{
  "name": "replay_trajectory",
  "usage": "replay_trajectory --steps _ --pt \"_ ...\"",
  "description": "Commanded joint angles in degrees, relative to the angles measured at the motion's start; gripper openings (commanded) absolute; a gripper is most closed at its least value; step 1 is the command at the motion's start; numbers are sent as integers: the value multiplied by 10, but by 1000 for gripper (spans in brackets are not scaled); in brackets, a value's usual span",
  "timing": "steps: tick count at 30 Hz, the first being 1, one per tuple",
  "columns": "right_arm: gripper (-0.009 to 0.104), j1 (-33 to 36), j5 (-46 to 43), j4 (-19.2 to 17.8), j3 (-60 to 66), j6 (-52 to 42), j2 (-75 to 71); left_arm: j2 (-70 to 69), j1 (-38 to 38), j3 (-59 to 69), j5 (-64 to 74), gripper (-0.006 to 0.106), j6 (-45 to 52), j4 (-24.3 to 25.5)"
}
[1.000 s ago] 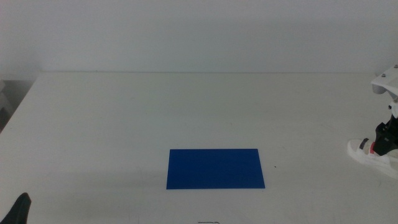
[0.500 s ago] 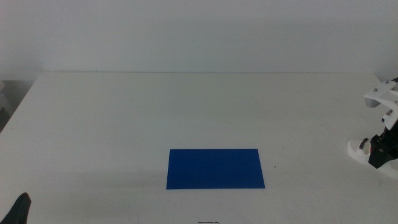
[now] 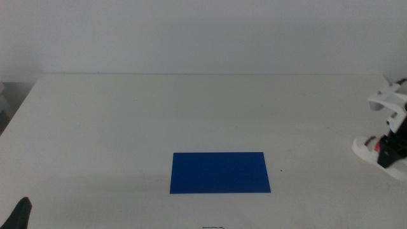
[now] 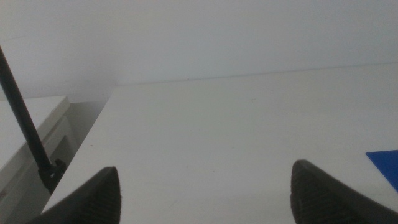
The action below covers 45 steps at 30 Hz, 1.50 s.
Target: Use one arm to grab the shoe from the table and place it on the mat.
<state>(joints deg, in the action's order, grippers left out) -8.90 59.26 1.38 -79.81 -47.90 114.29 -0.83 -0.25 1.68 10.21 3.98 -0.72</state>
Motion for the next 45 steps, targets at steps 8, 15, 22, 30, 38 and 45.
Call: replay_trajectory --steps 8,15,22,30,38,45 --pt "-1 180 90 -14 -132 167 -78 -11 -2 -2 -47 94 -9 -5" --pt "-1 357 152 -50 -265 320 -24 -11 -2 -2 -47 94 -9 -5" --pt "-1 467 152 -50 -332 381 65 -11 -2 -2 -47 94 -9 -5" --pt "-1 484 152 -51 -334 333 83 -11 -2 -2 -47 94 -9 -5" --pt "-1 484 152 -34 -334 4 83 -11 -2 -2 -47 94 -9 -5" --pt "-1 481 152 -31 -334 -20 83 -11 -2 -2 -47 94 -9 -5"
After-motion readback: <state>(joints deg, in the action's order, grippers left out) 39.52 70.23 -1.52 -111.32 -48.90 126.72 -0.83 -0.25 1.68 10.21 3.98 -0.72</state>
